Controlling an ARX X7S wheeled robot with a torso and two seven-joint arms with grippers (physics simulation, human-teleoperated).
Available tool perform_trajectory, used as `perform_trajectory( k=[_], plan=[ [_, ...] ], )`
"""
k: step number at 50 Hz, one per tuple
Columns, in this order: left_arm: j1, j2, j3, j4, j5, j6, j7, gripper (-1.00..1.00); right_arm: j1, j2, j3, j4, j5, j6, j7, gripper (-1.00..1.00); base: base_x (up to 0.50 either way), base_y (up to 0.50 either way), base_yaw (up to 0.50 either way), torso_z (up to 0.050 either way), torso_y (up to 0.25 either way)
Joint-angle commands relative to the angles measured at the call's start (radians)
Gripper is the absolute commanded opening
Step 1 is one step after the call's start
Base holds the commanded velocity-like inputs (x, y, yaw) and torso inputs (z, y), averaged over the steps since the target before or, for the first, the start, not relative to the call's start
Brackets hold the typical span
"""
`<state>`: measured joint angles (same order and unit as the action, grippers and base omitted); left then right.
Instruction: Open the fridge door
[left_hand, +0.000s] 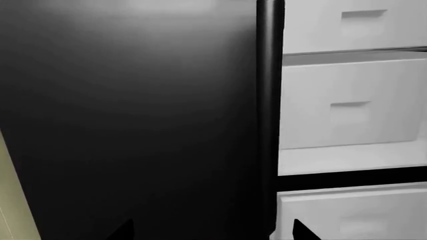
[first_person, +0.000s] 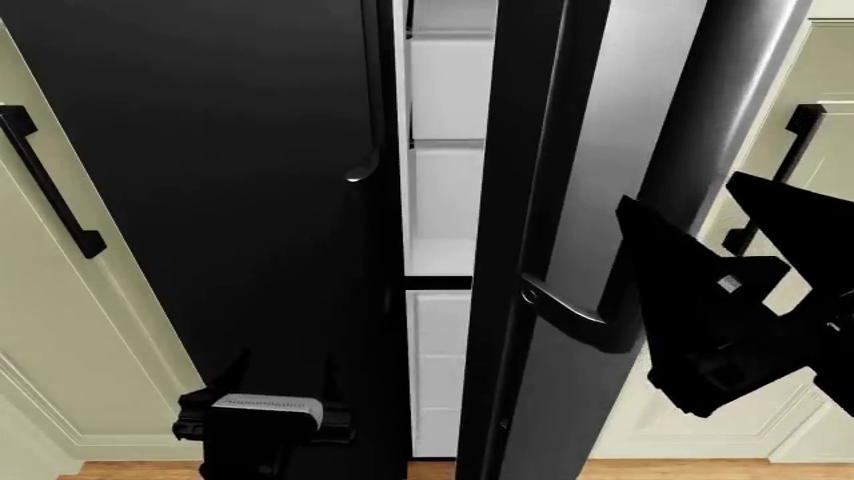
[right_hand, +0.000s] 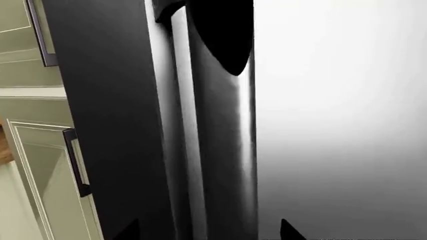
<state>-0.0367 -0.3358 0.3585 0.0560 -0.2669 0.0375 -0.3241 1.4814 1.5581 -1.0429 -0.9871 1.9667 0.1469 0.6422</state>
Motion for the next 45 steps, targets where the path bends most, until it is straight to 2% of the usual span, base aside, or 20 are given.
perform_trajectory(
  k=[1,6,14,15,16,17,18,19,26,27,29,37,45],
  plan=[
    [0.007,-0.005,0.004,0.014,0.000,-0.002,-0.004,1.00,0.078,0.013,0.086,-0.060,0.127,0.056,0.113,1.00,0.00,0.00,0.00,0.000,0.000],
    [0.012,-0.007,0.006,0.021,0.002,-0.001,-0.007,1.00,0.180,0.013,0.193,-0.060,0.303,0.142,0.189,1.00,0.00,0.00,0.00,0.000,0.000],
    [0.019,-0.010,0.012,0.030,0.006,0.000,-0.011,1.00,0.435,0.013,0.459,-0.060,0.762,0.294,0.400,1.00,0.00,0.00,0.00,0.000,0.000],
    [0.020,-0.010,0.012,0.032,0.006,0.000,-0.012,1.00,0.285,-0.137,0.609,0.044,0.912,0.444,0.550,1.00,0.00,0.00,0.00,0.000,0.000],
    [0.021,-0.010,0.013,0.034,0.006,0.000,-0.012,1.00,0.135,-0.287,0.759,0.018,0.762,0.594,0.400,1.00,0.00,0.00,0.00,0.000,0.000],
    [0.022,-0.011,0.013,0.036,0.006,0.000,-0.013,1.00,-0.015,-0.319,0.909,0.024,0.704,0.707,0.265,1.00,0.00,0.00,0.00,0.000,0.000],
    [0.023,-0.012,0.013,0.038,0.006,-0.001,-0.013,1.00,-0.165,-0.290,1.059,0.039,0.854,0.727,0.394,1.00,0.00,0.00,0.00,0.000,0.000],
    [0.024,-0.012,0.013,0.040,0.006,-0.001,-0.014,1.00,-0.315,-0.276,1.209,0.040,0.966,0.720,0.415,1.00,0.00,0.00,0.00,0.000,0.000],
    [0.025,-0.015,0.011,0.044,0.001,0.000,-0.015,1.00,-1.365,-0.166,2.259,-0.004,1.035,0.582,0.431,1.00,0.00,0.00,0.00,0.000,0.000],
    [0.026,-0.015,0.012,0.045,0.001,0.001,-0.016,1.00,-1.433,-0.151,2.409,-0.014,1.032,0.558,0.426,1.00,0.00,0.00,0.00,0.000,0.000],
    [0.026,-0.016,0.012,0.046,0.001,0.001,-0.016,1.00,-1.435,-0.120,2.682,-0.038,1.018,0.501,0.410,1.00,0.00,0.00,0.00,0.000,0.000],
    [0.025,-0.019,0.010,0.050,-0.006,-0.002,-0.017,1.00,-1.445,0.008,2.612,-0.060,0.930,0.339,0.319,1.00,0.00,0.00,0.00,0.000,0.000],
    [0.025,-0.022,0.009,0.054,-0.012,-0.004,-0.017,1.00,-1.455,0.013,2.597,-0.060,0.876,0.314,0.250,1.00,0.00,0.00,0.00,0.000,0.000]
  ],
)
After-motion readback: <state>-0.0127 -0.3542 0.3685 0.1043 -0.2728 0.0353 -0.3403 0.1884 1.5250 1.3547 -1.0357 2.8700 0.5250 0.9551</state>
